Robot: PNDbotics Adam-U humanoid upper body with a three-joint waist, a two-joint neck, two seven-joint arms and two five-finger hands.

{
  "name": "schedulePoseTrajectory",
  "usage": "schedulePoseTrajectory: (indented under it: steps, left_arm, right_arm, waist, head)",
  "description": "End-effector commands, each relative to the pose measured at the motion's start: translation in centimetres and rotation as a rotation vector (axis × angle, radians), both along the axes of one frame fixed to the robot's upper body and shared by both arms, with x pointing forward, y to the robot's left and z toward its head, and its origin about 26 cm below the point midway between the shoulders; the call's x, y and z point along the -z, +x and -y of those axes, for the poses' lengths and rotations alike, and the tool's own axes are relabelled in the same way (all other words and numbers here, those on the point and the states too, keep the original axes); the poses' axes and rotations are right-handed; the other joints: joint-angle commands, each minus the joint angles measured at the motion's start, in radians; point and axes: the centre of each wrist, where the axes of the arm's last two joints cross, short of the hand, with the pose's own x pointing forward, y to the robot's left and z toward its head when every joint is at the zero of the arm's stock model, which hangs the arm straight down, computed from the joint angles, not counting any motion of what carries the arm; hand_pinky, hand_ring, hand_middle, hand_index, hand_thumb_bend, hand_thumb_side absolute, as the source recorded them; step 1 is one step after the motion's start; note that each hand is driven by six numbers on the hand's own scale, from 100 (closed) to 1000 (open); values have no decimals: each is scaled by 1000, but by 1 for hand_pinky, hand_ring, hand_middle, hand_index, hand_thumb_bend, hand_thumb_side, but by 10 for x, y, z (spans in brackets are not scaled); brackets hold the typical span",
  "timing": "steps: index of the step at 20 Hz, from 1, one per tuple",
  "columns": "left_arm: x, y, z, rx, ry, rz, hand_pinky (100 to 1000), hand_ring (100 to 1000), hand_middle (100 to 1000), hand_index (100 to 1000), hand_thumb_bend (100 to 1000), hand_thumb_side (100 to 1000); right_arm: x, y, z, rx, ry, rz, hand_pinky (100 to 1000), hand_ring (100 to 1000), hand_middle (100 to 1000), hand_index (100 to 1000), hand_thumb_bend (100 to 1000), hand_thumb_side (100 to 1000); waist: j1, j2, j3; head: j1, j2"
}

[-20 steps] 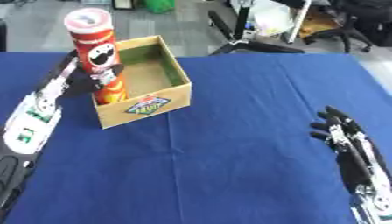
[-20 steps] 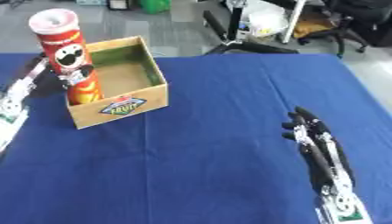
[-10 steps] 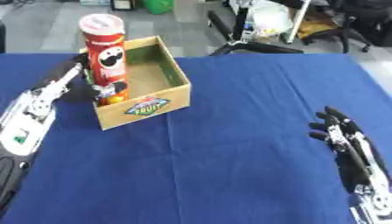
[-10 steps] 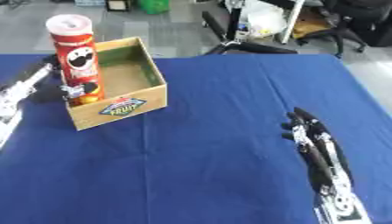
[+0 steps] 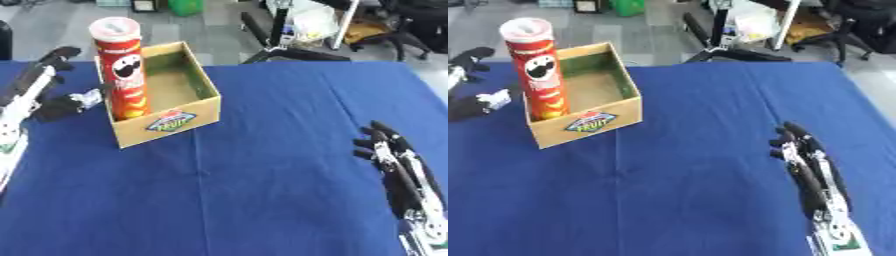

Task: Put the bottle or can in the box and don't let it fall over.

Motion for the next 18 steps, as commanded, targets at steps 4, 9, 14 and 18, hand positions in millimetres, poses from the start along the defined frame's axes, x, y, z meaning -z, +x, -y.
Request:
schedulePoseTrajectory:
  steps: [4, 9, 14, 18]
  left_arm:
    - [-9, -38, -3, -24, -112, 145, 806, 889, 976, 1000, 433, 738]
    - [14, -60, 1, 15, -279, 189, 779, 867, 958, 991, 381, 750]
    - [42, -70, 3, 17, -450, 191, 751, 840, 932, 976, 341, 755]
    - [62, -73, 8, 43, -578, 177, 745, 836, 928, 974, 321, 770]
  right_arm:
    - [-9, 1, 9, 18, -25, 30, 737, 756, 799, 879, 100, 575]
    - [-9, 1, 9, 21, -24, 29, 738, 756, 799, 879, 100, 574]
    - [-7, 0, 9, 21, -21, 23, 738, 756, 799, 879, 100, 574]
    - [-7, -1, 9, 25, -17, 24, 738, 756, 799, 878, 100, 573]
  waist:
    - [5, -16, 9]
    - [2, -17, 17]
    - [-2, -22, 32]
    - [-3, -24, 39]
  head:
    - [-7, -12]
    - [-5, -10]
    - [-4, -5]
    - [-4, -3]
